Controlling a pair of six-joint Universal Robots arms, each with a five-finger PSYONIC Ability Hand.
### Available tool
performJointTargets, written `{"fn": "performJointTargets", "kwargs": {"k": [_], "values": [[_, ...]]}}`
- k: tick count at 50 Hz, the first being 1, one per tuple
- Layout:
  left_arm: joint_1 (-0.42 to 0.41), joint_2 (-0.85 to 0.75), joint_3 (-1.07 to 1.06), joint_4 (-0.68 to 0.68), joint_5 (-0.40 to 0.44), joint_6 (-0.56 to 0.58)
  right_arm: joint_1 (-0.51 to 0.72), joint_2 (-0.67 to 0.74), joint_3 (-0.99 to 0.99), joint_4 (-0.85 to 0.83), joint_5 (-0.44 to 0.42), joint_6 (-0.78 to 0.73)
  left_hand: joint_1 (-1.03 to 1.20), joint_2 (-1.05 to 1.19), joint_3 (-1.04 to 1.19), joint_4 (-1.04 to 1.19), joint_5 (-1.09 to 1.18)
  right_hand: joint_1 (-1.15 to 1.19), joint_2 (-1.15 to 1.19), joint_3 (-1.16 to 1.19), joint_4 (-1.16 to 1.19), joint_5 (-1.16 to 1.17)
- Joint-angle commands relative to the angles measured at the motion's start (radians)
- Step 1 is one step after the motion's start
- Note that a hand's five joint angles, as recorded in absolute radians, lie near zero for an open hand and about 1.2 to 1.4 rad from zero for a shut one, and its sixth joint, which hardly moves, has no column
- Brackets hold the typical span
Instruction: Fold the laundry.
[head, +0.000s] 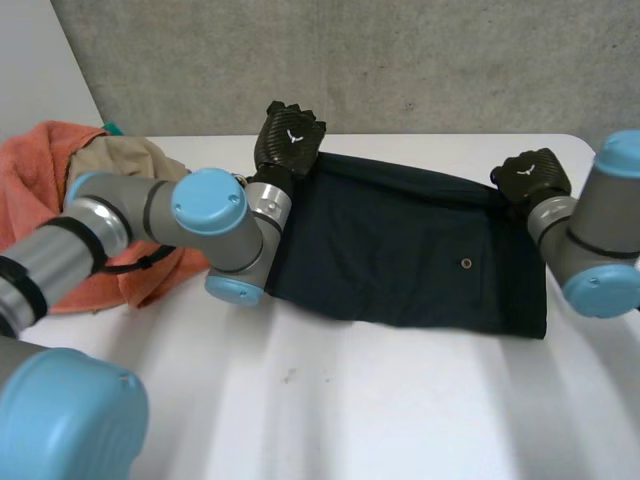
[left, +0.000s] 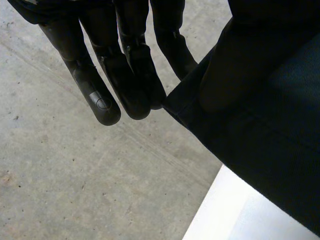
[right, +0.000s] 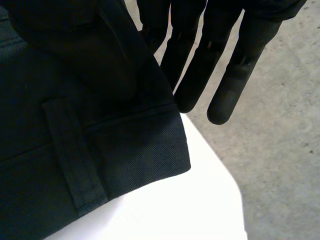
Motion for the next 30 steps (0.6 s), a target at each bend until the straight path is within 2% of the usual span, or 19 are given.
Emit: {"fn": "performJointTargets", "kwargs": {"k": [1,2,3,4,5,10,15,19,26,30], "values": [[-0.002,-0.099,0.078,0.042,0.012,-0.017,0.033,0.133,-0.08,-0.092,0.018,-0.003,-0.145,-0.21,-0.207,-0.213,-0.157,-0.875,-0.918,-0.925,-0.932,-0.931],[-0.005,-0.099,0.073,0.062,0.007,-0.02,0.033,0.131,-0.081,-0.096,0.018,0.003,-0.666,-0.731,-0.728,-0.734,-0.678,-0.875,-0.918,-0.925,-0.932,-0.931],[-0.01,-0.098,0.055,0.097,0.0,-0.02,0.035,0.127,-0.08,-0.099,0.019,0.008,-0.883,-0.948,-0.946,-0.951,-0.895,-0.875,-0.918,-0.925,-0.932,-0.931],[-0.008,-0.095,0.04,0.116,-0.005,-0.022,0.038,0.118,-0.08,-0.101,0.022,0.012,-0.827,-0.893,-0.89,-0.895,-0.839,-0.875,-0.918,-0.925,-0.932,-0.931],[-0.008,-0.09,0.023,0.133,-0.011,-0.024,0.041,0.078,-0.062,-0.098,0.029,0.021,-0.949,-1.014,-1.011,-1.017,-0.961,-0.875,-0.918,-0.925,-0.932,-0.931],[-0.004,0.075,-0.159,0.191,-0.031,-0.027,0.03,-0.072,0.061,-0.011,0.023,0.06,-0.957,-1.022,-1.019,-1.025,-0.969,-0.875,-0.918,-0.925,-0.932,-0.931],[-0.002,0.249,-0.36,0.193,-0.031,-0.056,0.009,-0.244,0.199,0.222,-0.01,0.165,-0.957,-1.022,-1.019,-1.025,-0.969,-0.875,-0.918,-0.925,-0.932,-0.931],[-0.004,0.354,-0.503,0.187,-0.033,-0.1,-0.054,-0.263,0.296,0.334,-0.06,0.234,-0.957,-1.022,-1.019,-1.025,-0.969,-0.783,-0.826,-0.833,-0.84,-0.839],[-0.005,0.448,-0.683,0.179,-0.033,-0.169,-0.094,-0.269,0.449,0.251,-0.151,0.239,-0.957,-1.022,-1.019,-1.025,-0.969,-0.621,-0.664,-0.671,-0.678,-0.677],[-0.008,0.462,-0.729,0.179,-0.034,-0.195,-0.096,-0.266,0.478,0.168,-0.148,0.236,-0.957,-1.022,-1.019,-1.025,-0.969,-0.565,-0.608,-0.615,-0.622,-0.621]]}}
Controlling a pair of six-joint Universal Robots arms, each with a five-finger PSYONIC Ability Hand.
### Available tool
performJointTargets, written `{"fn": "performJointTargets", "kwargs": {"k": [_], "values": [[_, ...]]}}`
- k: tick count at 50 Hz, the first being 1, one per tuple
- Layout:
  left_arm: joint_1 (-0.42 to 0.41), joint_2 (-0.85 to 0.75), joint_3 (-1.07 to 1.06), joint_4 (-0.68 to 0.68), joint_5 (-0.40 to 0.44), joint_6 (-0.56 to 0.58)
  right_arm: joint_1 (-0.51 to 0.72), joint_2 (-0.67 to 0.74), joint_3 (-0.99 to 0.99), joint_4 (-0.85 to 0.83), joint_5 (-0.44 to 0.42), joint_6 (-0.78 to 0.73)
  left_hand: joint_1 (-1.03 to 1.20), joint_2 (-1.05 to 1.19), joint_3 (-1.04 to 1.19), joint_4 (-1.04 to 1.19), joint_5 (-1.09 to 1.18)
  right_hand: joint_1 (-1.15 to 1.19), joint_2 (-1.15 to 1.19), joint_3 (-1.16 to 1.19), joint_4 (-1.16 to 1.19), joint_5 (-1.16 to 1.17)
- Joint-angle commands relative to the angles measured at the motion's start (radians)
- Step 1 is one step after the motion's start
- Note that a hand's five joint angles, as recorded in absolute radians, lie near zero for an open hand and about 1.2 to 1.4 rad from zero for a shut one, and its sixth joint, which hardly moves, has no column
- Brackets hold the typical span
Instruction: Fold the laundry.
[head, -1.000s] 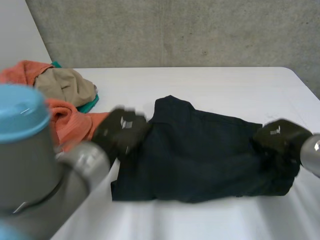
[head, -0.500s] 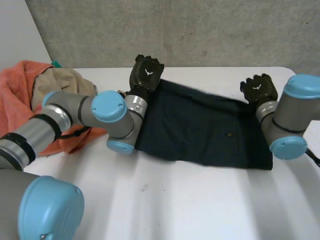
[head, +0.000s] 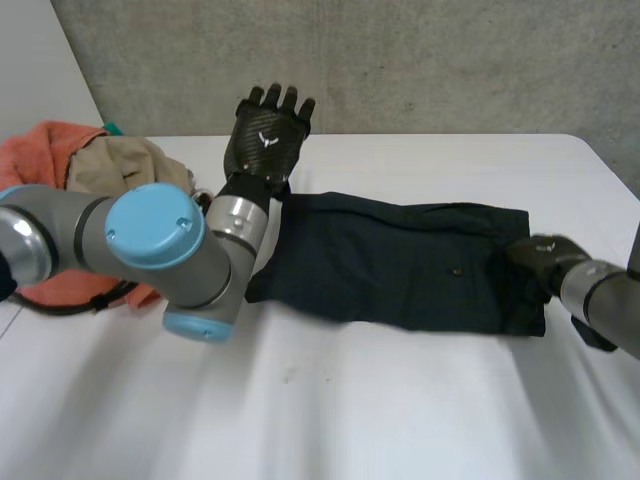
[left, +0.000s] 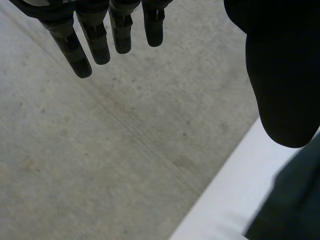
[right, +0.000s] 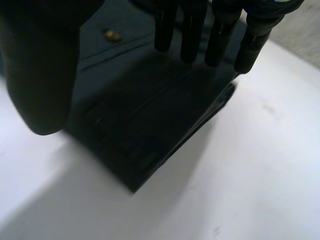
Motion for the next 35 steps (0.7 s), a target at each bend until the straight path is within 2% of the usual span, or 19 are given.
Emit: {"fn": "performJointTargets", "kwargs": {"k": [1,3,5,7,8,11,14,17,18,19,23,28,29,32,33,35], "values": [[-0.004,0.028,-0.093,-0.004,-0.001,-0.051,-0.012,0.017,0.073,-0.149,-0.023,-0.007,-0.012,-0.033,-0.036,-0.026,-0.051,0.123,0.125,0.124,0.121,0.115],[-0.004,0.028,-0.096,-0.005,-0.003,-0.054,-0.009,0.032,0.072,-0.177,-0.022,-0.007,-0.012,-0.033,-0.036,-0.026,-0.051,0.147,0.149,0.147,0.145,0.138],[-0.004,0.028,-0.099,-0.005,-0.013,-0.055,-0.01,0.066,0.066,-0.217,-0.012,-0.009,-0.012,-0.033,-0.036,-0.026,-0.051,0.389,0.391,0.39,0.387,0.381],[-0.004,0.028,-0.101,-0.007,-0.022,-0.055,-0.013,0.08,0.064,-0.238,-0.005,-0.015,-0.012,-0.033,-0.036,-0.026,-0.051,0.913,0.915,0.914,0.911,0.905],[-0.004,0.028,-0.101,-0.007,-0.03,-0.055,-0.016,0.08,0.066,-0.247,0.012,-0.029,-0.012,-0.033,-0.036,-0.026,-0.051,1.031,1.033,1.032,1.029,1.023],[-0.004,0.05,-0.104,-0.017,-0.059,-0.055,-0.033,0.056,0.093,-0.272,0.043,-0.064,-0.012,-0.033,-0.036,-0.026,-0.051,1.032,1.034,1.033,1.03,1.024],[-0.003,0.091,-0.121,-0.042,-0.075,-0.058,-0.074,-0.059,0.138,-0.301,0.064,-0.138,-0.012,-0.033,-0.036,-0.026,-0.051,1.032,1.034,1.033,1.03,1.024],[-0.003,0.145,-0.148,-0.063,-0.076,-0.06,-0.148,-0.158,0.159,-0.301,0.063,-0.295,-0.012,-0.033,-0.036,-0.026,-0.051,1.032,1.034,1.033,1.03,1.024],[-0.003,0.155,-0.156,-0.065,-0.075,-0.06,-0.148,-0.158,0.159,-0.301,0.063,-0.296,-0.012,-0.033,-0.036,-0.026,-0.051,1.032,1.034,1.033,1.03,1.024],[-0.001,0.18,-0.173,-0.068,-0.075,-0.063,-0.165,-0.161,0.149,-0.297,0.067,-0.375,-0.012,-0.033,-0.036,-0.026,-0.051,1.032,1.034,1.033,1.03,1.024],[0.0,0.229,-0.216,-0.066,-0.073,-0.08,-0.153,-0.159,0.127,-0.303,0.057,-0.521,-0.012,-0.033,-0.036,-0.026,-0.051,1.032,1.034,1.033,1.03,1.024],[0.002,0.266,-0.257,-0.068,-0.075,-0.101,0.032,-0.135,0.038,-0.317,0.015,-0.635,-0.012,-0.033,-0.036,-0.026,-0.051,1.032,1.034,1.033,1.03,1.024],[0.002,0.271,-0.263,-0.068,-0.076,-0.104,0.107,-0.109,0.008,-0.321,-0.026,-0.644,-0.012,-0.033,-0.036,-0.026,-0.051,1.032,1.034,1.033,1.03,1.024],[0.005,0.289,-0.291,-0.068,-0.076,-0.114,0.201,-0.063,-0.011,-0.317,-0.112,-0.659,-0.012,-0.033,-0.036,-0.026,-0.051,1.032,1.034,1.033,1.03,1.024],[0.005,0.292,-0.297,-0.068,-0.075,-0.115,0.256,-0.037,-0.008,-0.307,-0.174,-0.675,-0.012,-0.033,-0.036,-0.026,-0.051,1.032,1.034,1.033,1.03,1.024],[0.013,0.301,-0.315,-0.068,-0.075,-0.117,0.303,-0.011,0.007,-0.303,-0.236,-0.701,-0.012,-0.033,-0.036,-0.026,-0.051,1.032,1.034,1.033,1.03,1.024]]}}
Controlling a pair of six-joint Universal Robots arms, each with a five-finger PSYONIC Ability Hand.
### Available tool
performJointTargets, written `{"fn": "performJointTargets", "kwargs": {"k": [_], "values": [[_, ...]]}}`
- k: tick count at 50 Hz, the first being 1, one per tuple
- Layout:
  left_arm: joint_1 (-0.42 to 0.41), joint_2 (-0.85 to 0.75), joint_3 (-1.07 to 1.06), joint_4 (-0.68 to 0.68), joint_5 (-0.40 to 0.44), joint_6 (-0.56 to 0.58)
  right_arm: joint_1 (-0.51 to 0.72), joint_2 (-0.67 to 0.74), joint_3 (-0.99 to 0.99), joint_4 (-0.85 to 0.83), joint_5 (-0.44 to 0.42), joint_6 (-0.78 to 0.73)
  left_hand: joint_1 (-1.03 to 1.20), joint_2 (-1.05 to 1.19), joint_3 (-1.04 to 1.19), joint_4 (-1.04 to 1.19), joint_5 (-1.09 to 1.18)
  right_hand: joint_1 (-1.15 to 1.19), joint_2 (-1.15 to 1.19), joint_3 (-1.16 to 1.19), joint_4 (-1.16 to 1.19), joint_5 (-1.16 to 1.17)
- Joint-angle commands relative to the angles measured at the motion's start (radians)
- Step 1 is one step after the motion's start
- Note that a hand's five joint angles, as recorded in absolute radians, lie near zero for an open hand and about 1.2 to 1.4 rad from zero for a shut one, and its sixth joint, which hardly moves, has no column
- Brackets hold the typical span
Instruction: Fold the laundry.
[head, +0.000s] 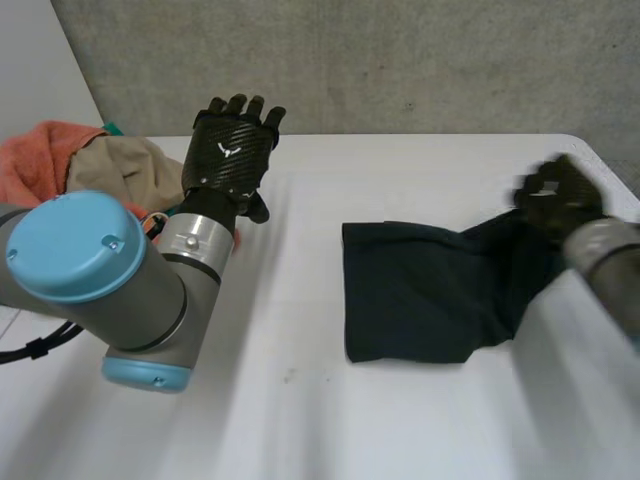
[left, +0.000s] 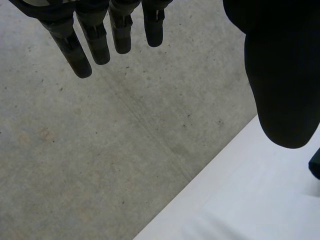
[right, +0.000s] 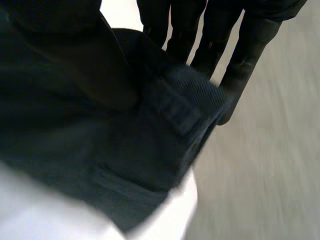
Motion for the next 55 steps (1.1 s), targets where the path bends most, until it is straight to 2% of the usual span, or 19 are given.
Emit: {"fn": "performJointTargets", "kwargs": {"k": [1,4,8,9,11,12,16,17,19,20,23,25,27,31,37,44,51,55], "values": [[0.01,0.029,-0.054,0.001,0.0,-0.013,0.252,0.115,-0.01,0.015,-0.235,-0.074,-0.012,-0.033,-0.036,-0.026,-0.051,0.283,0.223,0.209,0.198,0.23],[0.012,0.038,-0.068,0.001,0.0,-0.013,0.328,0.165,0.026,0.028,-0.3,-0.174,-0.012,-0.033,-0.036,-0.026,-0.051,0.283,0.223,0.209,0.198,0.23],[0.01,0.04,-0.07,0.003,0.005,-0.012,0.351,0.195,0.04,0.031,-0.295,-0.272,-0.012,-0.033,-0.036,-0.026,-0.051,0.278,0.218,0.204,0.193,0.225],[0.01,0.038,-0.067,0.003,0.007,-0.01,0.351,0.187,0.04,0.023,-0.295,-0.272,-0.012,-0.033,-0.036,-0.026,-0.051,-0.329,-0.389,-0.403,-0.414,-0.382],[0.012,0.038,-0.05,0.004,0.01,-0.009,0.355,0.179,0.04,0.017,-0.297,-0.245,-0.012,-0.033,-0.036,-0.026,-0.051,-0.939,-0.999,-1.013,-1.024,-0.992],[0.009,0.037,-0.041,0.004,0.01,-0.007,0.355,0.17,0.04,0.012,-0.297,-0.219,-0.012,-0.033,-0.036,-0.026,-0.051,-0.939,-0.999,-1.013,-1.024,-0.992],[-0.002,0.026,0.042,0.0,0.007,-0.009,0.304,0.039,0.042,0.0,-0.315,0.072,-0.012,-0.033,-0.036,-0.026,-0.051,-0.939,-0.999,-1.013,-1.024,-0.992],[-0.01,0.021,0.067,-0.002,0.007,-0.009,0.274,-0.016,0.051,-0.003,-0.321,0.231,-0.012,-0.033,-0.036,-0.026,-0.051,-0.939,-0.999,-1.013,-1.024,-0.992],[-0.03,0.001,0.122,-0.008,0.007,-0.009,0.247,-0.061,0.056,-0.006,-0.318,0.389,-0.012,-0.033,-0.036,-0.026,-0.051,-0.939,-0.999,-1.013,-1.024,-0.992],[-0.036,-0.009,0.14,-0.011,0.007,-0.01,0.224,-0.101,0.054,-0.007,-0.308,0.533,-0.011,-0.032,-0.036,-0.026,-0.05,-0.939,-0.999,-1.013,-1.024,-0.992],[-0.079,-0.072,0.248,-0.057,0.007,-0.01,0.191,-0.136,0.04,0.005,-0.3,0.703,-0.002,-0.023,-0.027,-0.017,-0.041,-0.939,-0.999,-1.013,-1.024,-0.992],[-0.108,-0.121,0.318,-0.12,0.008,-0.01,0.122,-0.17,0.033,0.026,-0.278,0.801,0.013,-0.008,-0.012,-0.002,-0.027,-0.939,-0.999,-1.013,-1.024,-0.992],[-0.128,-0.16,0.372,-0.169,0.008,-0.012,0.033,-0.195,0.025,0.089,-0.252,0.824,0.013,-0.008,-0.012,-0.002,-0.027,-0.939,-0.999,-1.013,-1.024,-0.992],[-0.189,-0.29,0.513,-0.311,0.011,-0.059,-0.037,-0.172,-0.009,0.176,-0.238,0.823,0.013,-0.008,-0.012,-0.002,-0.027,-0.939,-0.999,-1.013,-1.024,-0.992],[-0.238,-0.446,0.627,-0.436,0.026,-0.102,-0.034,0.038,-0.164,0.313,-0.24,0.783,0.048,0.027,0.023,0.033,0.008,-0.939,-0.999,-1.013,-1.024,-0.992],[-0.231,-0.548,0.679,-0.539,0.014,-0.104,-0.032,0.222,-0.251,0.341,-0.245,0.694,0.086,0.065,0.061,0.071,0.047,-0.939,-0.999,-1.013,-1.024,-0.992],[-0.194,-0.588,0.685,-0.622,-0.038,-0.101,-0.007,0.33,-0.269,0.33,-0.231,0.587,0.083,0.062,0.058,0.068,0.044,-0.939,-0.999,-1.013,-1.024,-0.992],[-0.189,-0.595,0.685,-0.666,-0.038,-0.098,-0.004,0.373,-0.292,0.33,-0.173,0.525,0.08,0.059,0.055,0.065,0.041,-0.939,-0.999,-1.013,-1.024,-0.992]]}}
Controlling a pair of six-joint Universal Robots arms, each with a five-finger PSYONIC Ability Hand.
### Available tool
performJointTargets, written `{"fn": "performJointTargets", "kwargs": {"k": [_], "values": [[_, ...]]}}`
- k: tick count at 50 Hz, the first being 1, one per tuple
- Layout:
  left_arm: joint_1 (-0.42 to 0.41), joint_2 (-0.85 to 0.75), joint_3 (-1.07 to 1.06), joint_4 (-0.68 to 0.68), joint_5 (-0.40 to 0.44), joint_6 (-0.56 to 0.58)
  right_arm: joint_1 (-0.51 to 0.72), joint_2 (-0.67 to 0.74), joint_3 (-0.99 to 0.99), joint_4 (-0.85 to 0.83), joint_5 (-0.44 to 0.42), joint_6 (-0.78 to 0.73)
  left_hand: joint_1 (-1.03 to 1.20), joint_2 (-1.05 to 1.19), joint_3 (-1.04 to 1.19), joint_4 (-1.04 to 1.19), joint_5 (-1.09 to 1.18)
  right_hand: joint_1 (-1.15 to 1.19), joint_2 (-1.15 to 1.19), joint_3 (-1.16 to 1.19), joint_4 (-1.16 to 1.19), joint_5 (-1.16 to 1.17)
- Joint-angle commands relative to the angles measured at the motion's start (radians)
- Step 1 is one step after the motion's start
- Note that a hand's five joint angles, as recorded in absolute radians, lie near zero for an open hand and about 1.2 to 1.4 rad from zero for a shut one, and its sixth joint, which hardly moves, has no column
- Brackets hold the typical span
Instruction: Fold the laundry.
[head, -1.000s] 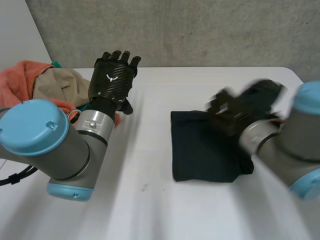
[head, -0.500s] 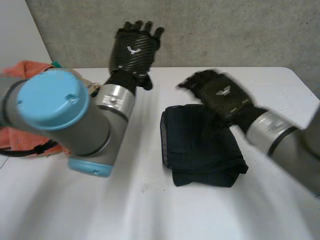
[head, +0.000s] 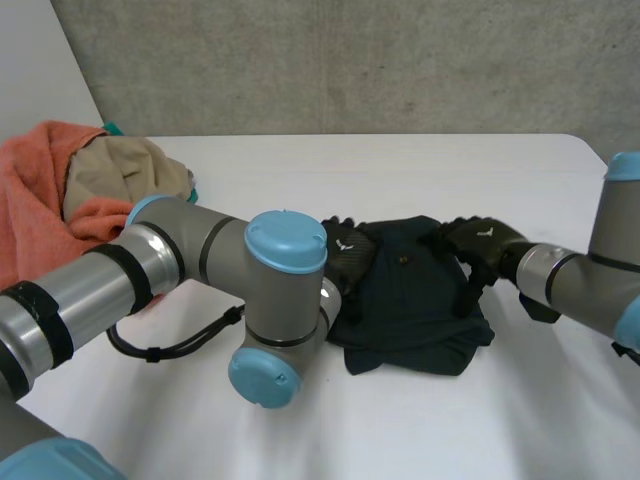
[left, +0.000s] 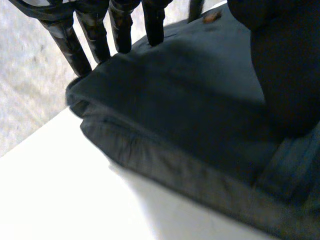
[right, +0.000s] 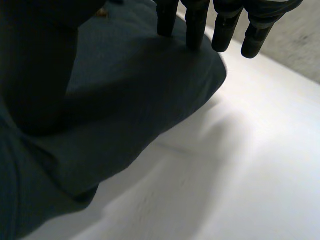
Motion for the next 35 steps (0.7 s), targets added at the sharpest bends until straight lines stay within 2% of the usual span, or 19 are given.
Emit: {"fn": "performJointTargets", "kwargs": {"k": [1,7,11,16,20,23,28,29,33,35], "values": [[0.02,-0.012,-0.004,-0.074,-0.015,0.005,0.012,0.069,-0.023,-0.007,0.07,-0.104,0.073,0.054,0.05,0.06,0.034,-0.03,-0.033,-0.034,-0.033,-0.052],[0.009,0.007,-0.007,-0.092,-0.012,0.005,0.011,0.021,-0.009,-0.015,0.083,-0.102,0.047,0.027,0.024,0.034,0.008,-0.03,-0.033,-0.034,-0.033,-0.052],[0.012,0.122,-0.02,-0.089,-0.007,-0.003,0.005,-0.08,0.02,-0.056,0.089,-0.067,0.003,-0.017,-0.02,-0.01,-0.036,-0.03,-0.033,-0.034,-0.033,-0.052],[0.018,0.25,-0.053,-0.066,0.033,-0.015,-0.014,-0.202,0.109,-0.115,0.107,0.092,-0.003,-0.022,-0.026,-0.016,-0.042,-0.03,-0.033,-0.034,-0.033,-0.052],[0.032,0.325,-0.091,-0.051,0.114,-0.035,-0.098,-0.256,0.181,-0.118,0.124,0.195,0.0,-0.02,-0.023,-0.013,-0.039,-0.03,-0.033,-0.034,-0.033,-0.052],[0.06,0.382,-0.129,-0.053,0.21,-0.052,-0.152,-0.273,0.236,-0.115,0.103,0.232,0.0,-0.02,-0.023,-0.013,-0.039,-0.03,-0.033,-0.034,-0.033,-0.052],[0.086,0.434,-0.166,-0.059,0.401,-0.091,-0.201,-0.276,0.368,-0.112,0.005,0.231,0.015,-0.005,-0.009,0.001,-0.024,-0.03,-0.033,-0.034,-0.033,-0.052],[0.089,0.443,-0.171,-0.062,0.462,-0.111,-0.203,-0.275,0.383,-0.113,-0.012,0.229,0.018,-0.002,-0.006,0.004,-0.021,-0.03,-0.033,-0.034,-0.033,-0.052],[0.092,0.458,-0.178,-0.082,0.577,-0.168,-0.201,-0.264,0.426,-0.125,-0.101,0.224,0.023,0.004,0.0,0.01,-0.016,-0.03,-0.033,-0.034,-0.033,-0.052],[0.091,0.463,-0.178,-0.085,0.6,-0.185,-0.201,-0.25,0.431,-0.139,-0.15,0.237,0.024,0.004,0.0,0.01,-0.016,-0.03,-0.033,-0.034,-0.033,-0.052]]}}
